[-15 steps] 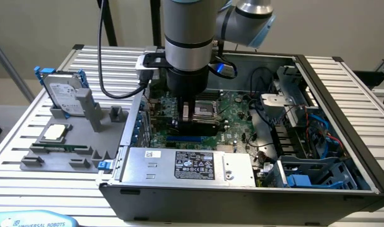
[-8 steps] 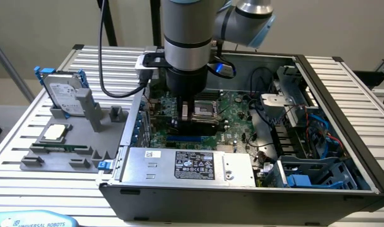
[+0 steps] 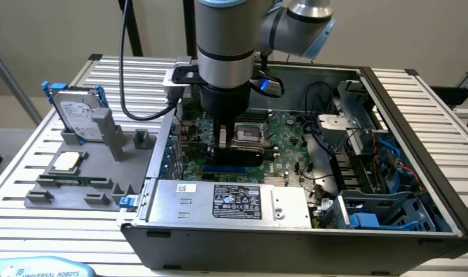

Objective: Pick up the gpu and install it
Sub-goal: 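Insert the gpu into the slot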

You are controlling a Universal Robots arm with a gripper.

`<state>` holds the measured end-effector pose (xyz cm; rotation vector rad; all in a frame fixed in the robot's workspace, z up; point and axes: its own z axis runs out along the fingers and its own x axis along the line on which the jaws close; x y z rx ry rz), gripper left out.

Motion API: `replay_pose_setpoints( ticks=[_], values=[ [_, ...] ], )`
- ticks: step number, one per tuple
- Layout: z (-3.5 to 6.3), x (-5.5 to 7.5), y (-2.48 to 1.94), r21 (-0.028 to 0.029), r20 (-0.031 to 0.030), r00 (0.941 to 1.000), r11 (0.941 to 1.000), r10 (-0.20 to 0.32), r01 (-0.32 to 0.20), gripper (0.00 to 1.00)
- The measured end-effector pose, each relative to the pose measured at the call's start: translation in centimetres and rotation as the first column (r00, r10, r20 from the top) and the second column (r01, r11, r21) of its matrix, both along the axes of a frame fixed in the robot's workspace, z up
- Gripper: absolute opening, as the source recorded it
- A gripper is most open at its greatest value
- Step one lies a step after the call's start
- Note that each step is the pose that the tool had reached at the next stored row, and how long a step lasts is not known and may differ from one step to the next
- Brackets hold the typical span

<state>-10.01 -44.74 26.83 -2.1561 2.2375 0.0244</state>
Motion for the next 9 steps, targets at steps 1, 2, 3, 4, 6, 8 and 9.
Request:
replay_pose_setpoints(
  ticks=[1, 2, 3, 4, 6, 8, 9],
  values=[
    [-0.06, -0.05, 0.01, -0.0003, 0.0000, 1.0000, 1.0000, 0.000, 0.000, 0.27],
    [-0.13, -0.10, 0.01, -0.0005, 0.0000, 1.0000, 1.0000, 0.000, 0.000, 0.27],
    [-0.19, -0.15, 0.02, -0.0009, 0.0000, 1.0000, 1.0000, 0.000, 0.000, 0.27],
    [-0.25, -0.19, 0.03, -0.0010, 0.0000, 1.0000, 1.0000, 0.000, 0.000, 0.27],
    [-0.37, -0.25, 0.04, -0.0015, 0.0000, 1.0000, 1.0000, 0.000, 0.000, 0.27],
    [-0.48, -0.30, 0.05, -0.0019, 0.0001, 1.0000, 1.0000, 0.000, 0.000, 0.27],
    [-0.53, -0.32, 0.05, -0.0022, 0.0001, 1.0000, 1.0000, 0.000, 0.000, 0.27]
  ],
)
